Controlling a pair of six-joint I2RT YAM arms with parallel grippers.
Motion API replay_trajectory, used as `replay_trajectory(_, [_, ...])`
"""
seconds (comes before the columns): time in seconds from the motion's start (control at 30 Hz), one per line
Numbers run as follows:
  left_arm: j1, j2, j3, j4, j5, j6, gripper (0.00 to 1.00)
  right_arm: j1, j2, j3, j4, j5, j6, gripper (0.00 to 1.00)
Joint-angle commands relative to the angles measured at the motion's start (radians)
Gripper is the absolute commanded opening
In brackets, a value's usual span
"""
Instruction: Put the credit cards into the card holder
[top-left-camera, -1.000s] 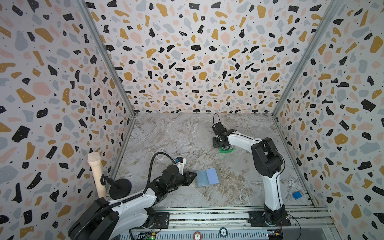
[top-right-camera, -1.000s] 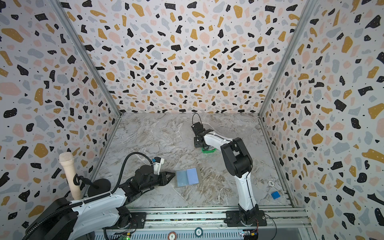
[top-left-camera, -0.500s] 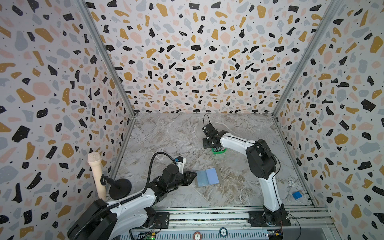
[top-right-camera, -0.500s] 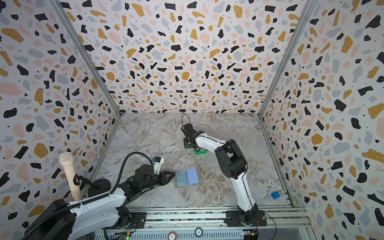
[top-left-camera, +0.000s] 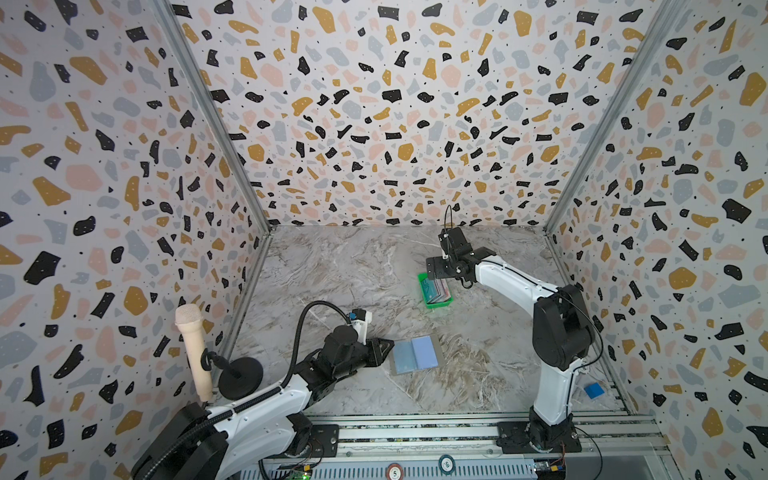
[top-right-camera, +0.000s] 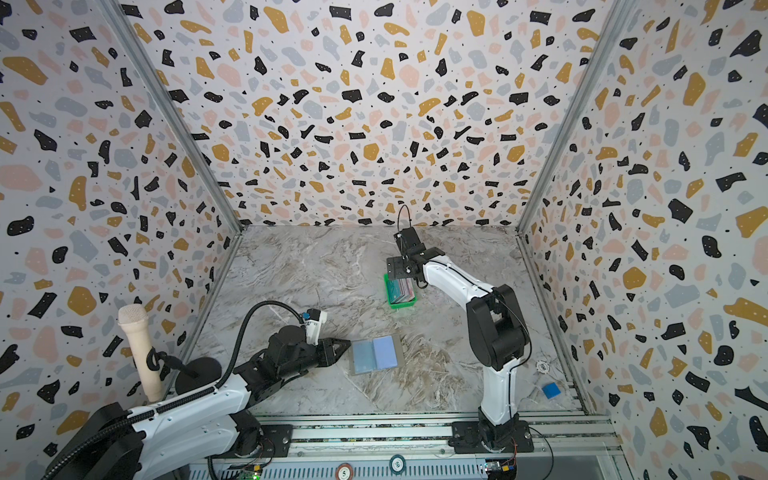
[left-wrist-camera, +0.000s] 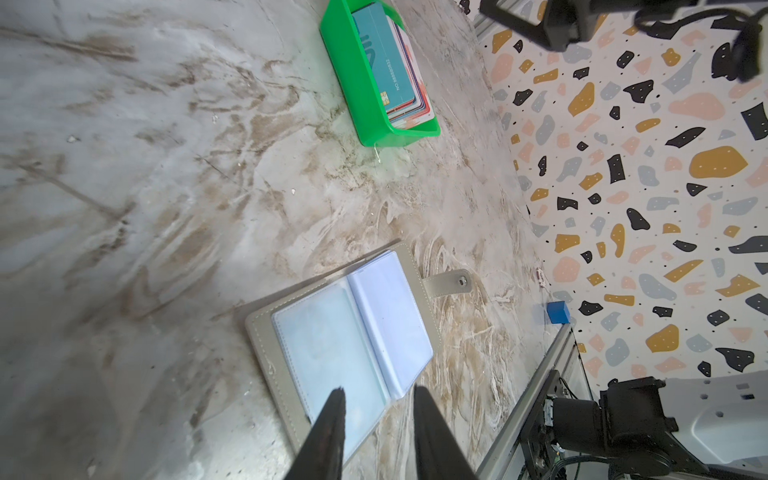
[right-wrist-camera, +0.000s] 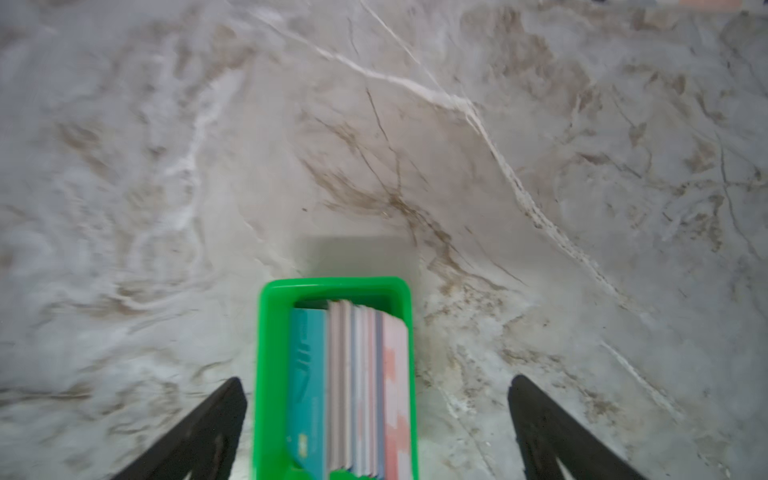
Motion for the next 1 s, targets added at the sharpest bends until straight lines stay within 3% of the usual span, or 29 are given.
replay_trajectory(0.0, [0.004, 0.001, 0.005, 0.024, -0.005, 0.016, 0.31, 0.01, 0.033, 0.029, -0.073, -0.051, -0.059, 0.99])
replay_trajectory(0.33, [0.006, 0.018, -0.011, 0.049, -0.002, 0.014, 0.31, 0.015, 0.128, 0.057, -0.062, -0.079, -0.092, 0.99])
replay_trajectory(0.47, [0.006, 0.019, -0.021, 0.057, -0.004, 0.014, 0.31, 0.031, 0.18, 0.084, -0.097, -0.012, -0.115, 0.94])
replay_trajectory(0.6, [0.006, 0.023, -0.029, 0.066, -0.004, 0.014, 0.31, 0.045, 0.212, 0.096, -0.123, 0.043, -0.13, 0.81])
replay_trajectory(0.77, [0.009, 0.025, -0.033, 0.074, -0.005, 0.01, 0.31, 0.061, 0.224, 0.105, -0.132, 0.099, -0.134, 0.47])
replay_trajectory(0.8, [0.009, 0.025, -0.033, 0.074, -0.003, 0.011, 0.31, 0.065, 0.229, 0.111, -0.14, 0.116, -0.136, 0.46])
replay_trajectory(0.83, [0.009, 0.025, -0.032, 0.074, -0.004, 0.011, 0.31, 0.066, 0.238, 0.12, -0.151, 0.131, -0.134, 0.47])
replay_trajectory(0.97, [0.01, 0.025, -0.032, 0.075, 0.002, 0.011, 0.31, 0.078, 0.26, 0.153, -0.183, 0.204, -0.131, 0.84])
